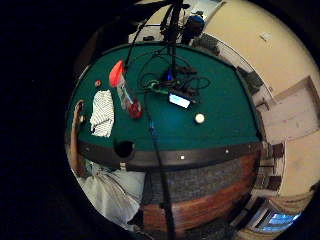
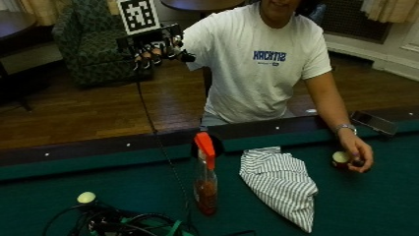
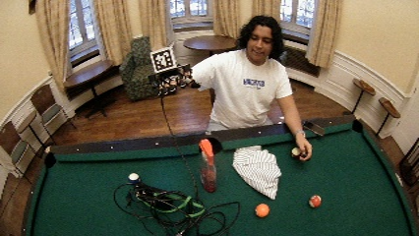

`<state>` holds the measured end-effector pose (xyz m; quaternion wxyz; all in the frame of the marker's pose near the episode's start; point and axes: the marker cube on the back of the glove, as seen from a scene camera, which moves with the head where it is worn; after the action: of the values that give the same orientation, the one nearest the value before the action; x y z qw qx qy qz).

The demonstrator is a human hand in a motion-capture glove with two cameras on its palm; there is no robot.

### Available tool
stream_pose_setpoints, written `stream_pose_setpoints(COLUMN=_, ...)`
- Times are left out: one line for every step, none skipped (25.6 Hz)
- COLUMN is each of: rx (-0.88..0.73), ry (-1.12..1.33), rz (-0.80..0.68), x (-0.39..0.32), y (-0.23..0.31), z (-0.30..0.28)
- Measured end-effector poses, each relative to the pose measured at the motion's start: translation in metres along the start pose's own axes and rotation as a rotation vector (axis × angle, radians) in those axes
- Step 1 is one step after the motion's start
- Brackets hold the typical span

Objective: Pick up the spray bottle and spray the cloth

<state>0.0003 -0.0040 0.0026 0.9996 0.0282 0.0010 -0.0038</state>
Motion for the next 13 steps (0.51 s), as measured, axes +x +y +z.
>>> stream_pose_setpoints(rx=0.001, ry=0.001, rz=0.008, x=-0.001, y=-0.001, z=0.000)
stream_pose_setpoints(rx=-0.001, ry=0.001, rz=0.017, x=-0.001, y=-0.002, z=0.001)
stream_pose_setpoints(rx=-0.006, ry=0.001, rz=0.015, x=-0.002, y=-0.003, z=0.001)
stream_pose_setpoints(rx=-0.009, ry=0.000, rz=-0.009, x=-0.002, y=-0.004, z=0.001)
stream_pose_setpoints(rx=-0.010, ry=0.000, rz=-0.057, x=0.000, y=-0.005, z=0.002)
stream_pose_setpoints(rx=-0.014, ry=0.000, rz=-0.112, x=0.002, y=-0.006, z=0.002)
stream_pose_setpoints(rx=-0.028, ry=0.004, rz=-0.150, x=0.003, y=-0.006, z=0.002)
stream_pose_setpoints(rx=-0.052, ry=0.009, rz=-0.153, x=0.004, y=-0.003, z=0.002)
stream_pose_setpoints(rx=-0.076, ry=0.015, rz=-0.125, x=0.004, y=0.001, z=0.002)
stream_pose_setpoints(rx=-0.088, ry=0.018, rz=-0.085, x=0.004, y=0.005, z=0.001)
stream_pose_setpoints(rx=-0.084, ry=0.019, rz=-0.054, x=0.003, y=0.007, z=0.002)
stream_pose_setpoints(rx=-0.066, ry=0.016, rz=-0.040, x=0.003, y=0.006, z=0.003)
stream_pose_setpoints(rx=-0.043, ry=0.011, rz=-0.036, x=0.003, y=0.004, z=0.003)
